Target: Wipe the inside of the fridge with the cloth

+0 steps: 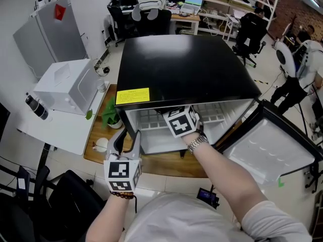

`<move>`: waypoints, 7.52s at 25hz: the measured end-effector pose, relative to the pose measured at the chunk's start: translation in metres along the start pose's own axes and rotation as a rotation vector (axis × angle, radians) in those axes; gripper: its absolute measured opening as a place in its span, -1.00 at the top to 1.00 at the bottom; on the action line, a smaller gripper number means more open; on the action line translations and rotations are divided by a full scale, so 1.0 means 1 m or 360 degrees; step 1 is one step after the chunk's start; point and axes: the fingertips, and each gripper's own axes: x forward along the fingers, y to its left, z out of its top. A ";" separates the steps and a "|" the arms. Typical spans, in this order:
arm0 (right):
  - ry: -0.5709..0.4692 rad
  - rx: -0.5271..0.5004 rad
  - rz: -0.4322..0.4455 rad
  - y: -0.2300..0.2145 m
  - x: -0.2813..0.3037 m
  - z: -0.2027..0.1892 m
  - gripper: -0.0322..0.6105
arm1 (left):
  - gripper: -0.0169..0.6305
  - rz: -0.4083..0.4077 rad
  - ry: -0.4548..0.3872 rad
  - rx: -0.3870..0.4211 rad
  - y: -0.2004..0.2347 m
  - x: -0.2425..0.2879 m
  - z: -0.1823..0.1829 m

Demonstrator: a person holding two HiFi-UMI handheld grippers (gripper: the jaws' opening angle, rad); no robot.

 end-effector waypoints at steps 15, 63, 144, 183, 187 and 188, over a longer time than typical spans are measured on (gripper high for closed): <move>0.0040 0.0096 -0.0117 -0.053 -0.014 -0.027 0.58 | 0.48 0.0027 0.0006 -0.0007 0.000 0.001 -0.001; -0.0053 0.0432 -0.0369 -0.128 -0.059 -0.049 0.58 | 0.47 0.0040 -0.0008 -0.0048 -0.001 0.001 0.002; -0.0050 0.0294 -0.0142 -0.052 -0.089 -0.071 0.58 | 0.48 0.0051 -0.0027 -0.0087 0.002 0.000 0.000; -0.0090 0.0443 -0.0348 -0.101 -0.123 -0.095 0.58 | 0.48 0.0072 -0.0033 -0.0099 0.004 -0.003 -0.003; -0.0201 0.0394 -0.0286 -0.090 -0.132 -0.077 0.58 | 0.48 0.0115 -0.0044 -0.0072 0.002 -0.011 -0.005; -0.0227 0.0387 -0.0265 -0.087 -0.136 -0.073 0.58 | 0.48 0.0132 -0.0051 -0.0061 0.001 -0.014 -0.005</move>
